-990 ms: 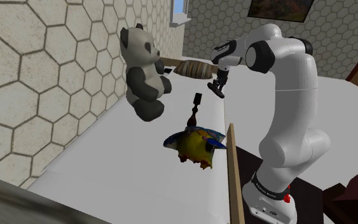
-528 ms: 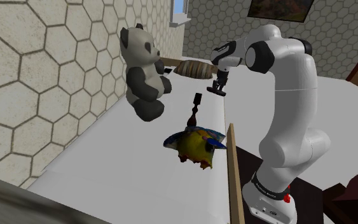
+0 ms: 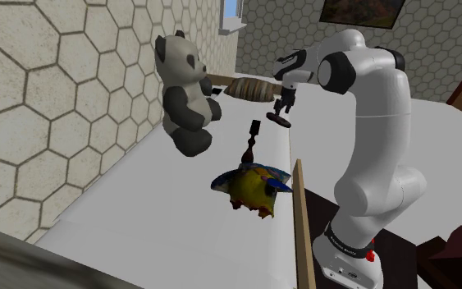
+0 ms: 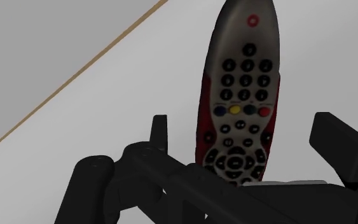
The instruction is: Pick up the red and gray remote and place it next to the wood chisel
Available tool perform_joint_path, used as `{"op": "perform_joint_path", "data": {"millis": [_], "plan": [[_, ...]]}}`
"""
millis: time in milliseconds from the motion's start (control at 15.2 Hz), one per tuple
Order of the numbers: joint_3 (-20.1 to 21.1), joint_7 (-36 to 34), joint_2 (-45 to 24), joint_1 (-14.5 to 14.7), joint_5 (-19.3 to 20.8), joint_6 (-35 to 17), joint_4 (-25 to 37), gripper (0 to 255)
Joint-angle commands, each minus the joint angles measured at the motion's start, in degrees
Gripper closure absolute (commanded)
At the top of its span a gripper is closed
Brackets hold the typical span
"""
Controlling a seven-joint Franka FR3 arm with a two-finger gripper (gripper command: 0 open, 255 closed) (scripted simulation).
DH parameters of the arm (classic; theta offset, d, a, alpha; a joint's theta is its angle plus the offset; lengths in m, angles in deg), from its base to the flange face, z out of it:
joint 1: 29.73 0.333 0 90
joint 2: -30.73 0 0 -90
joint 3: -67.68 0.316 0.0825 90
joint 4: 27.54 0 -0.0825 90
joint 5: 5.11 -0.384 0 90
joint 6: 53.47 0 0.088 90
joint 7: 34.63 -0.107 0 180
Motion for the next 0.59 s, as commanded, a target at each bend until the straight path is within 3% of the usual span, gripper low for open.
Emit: {"op": "perform_joint_path", "data": {"millis": [0,528], "plan": [[-0.2,-0.3,1.2,0.1,0.5,2.7,1.5,0],[-0.3,-0.4,1.7,0.0,0.6,4.0,2.4,0]]}}
